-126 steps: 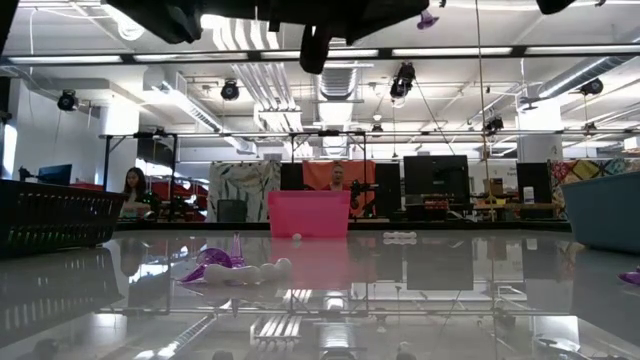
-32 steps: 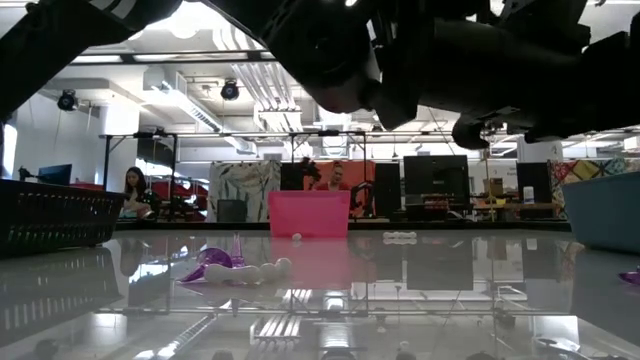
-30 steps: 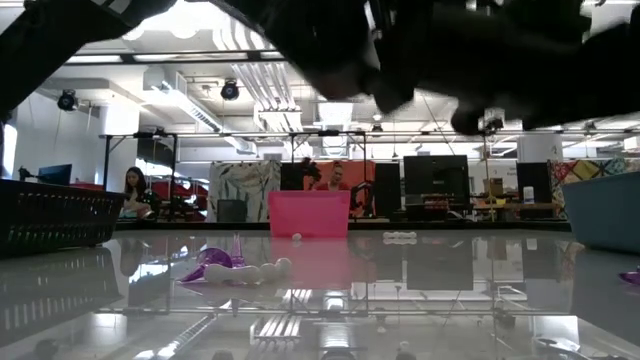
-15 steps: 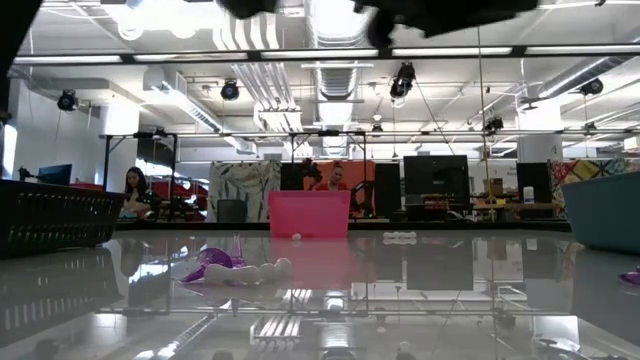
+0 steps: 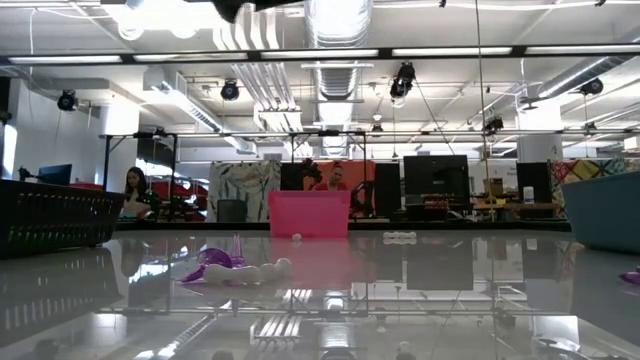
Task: Sort Halloween decoration
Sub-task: Put the bone toy into the red bin
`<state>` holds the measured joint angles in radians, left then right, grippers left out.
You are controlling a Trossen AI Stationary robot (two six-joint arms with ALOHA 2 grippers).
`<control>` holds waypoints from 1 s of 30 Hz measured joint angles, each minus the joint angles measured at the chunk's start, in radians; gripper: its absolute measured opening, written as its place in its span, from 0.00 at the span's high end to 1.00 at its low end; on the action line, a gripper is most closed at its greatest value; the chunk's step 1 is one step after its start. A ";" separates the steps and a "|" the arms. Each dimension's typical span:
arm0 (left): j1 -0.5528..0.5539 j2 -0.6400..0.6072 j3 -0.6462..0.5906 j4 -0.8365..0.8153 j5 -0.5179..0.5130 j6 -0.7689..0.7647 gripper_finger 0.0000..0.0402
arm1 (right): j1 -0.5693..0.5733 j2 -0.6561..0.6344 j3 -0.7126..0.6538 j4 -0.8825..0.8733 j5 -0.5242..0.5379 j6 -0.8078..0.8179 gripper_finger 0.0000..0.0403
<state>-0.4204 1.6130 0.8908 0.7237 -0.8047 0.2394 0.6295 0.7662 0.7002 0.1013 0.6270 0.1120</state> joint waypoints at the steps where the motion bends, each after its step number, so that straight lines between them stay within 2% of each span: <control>1: -0.005 -0.039 -0.032 0.000 0.001 0.000 0.80 | -0.025 0.003 0.000 0.000 -0.006 0.000 0.80; 8: -0.031 -0.305 -0.237 0.007 0.001 0.010 0.80 | -0.217 0.047 0.000 0.002 -0.128 0.033 0.80; 15: -0.047 -0.515 -0.379 0.002 0.003 0.002 0.80 | -0.388 0.141 0.000 -0.032 -0.187 0.069 0.80; 23: -0.048 -0.606 -0.399 0.045 0.018 -0.062 0.80 | -0.519 0.207 0.001 -0.101 -0.357 0.110 0.80; 30: -0.048 -0.601 -0.361 0.039 0.033 -0.068 0.80 | -0.580 0.283 0.090 -0.354 -0.365 0.217 0.80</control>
<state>-0.4686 1.0115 0.5295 0.7628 -0.7720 0.1718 0.0492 1.0487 0.7900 -0.2524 0.2616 0.3290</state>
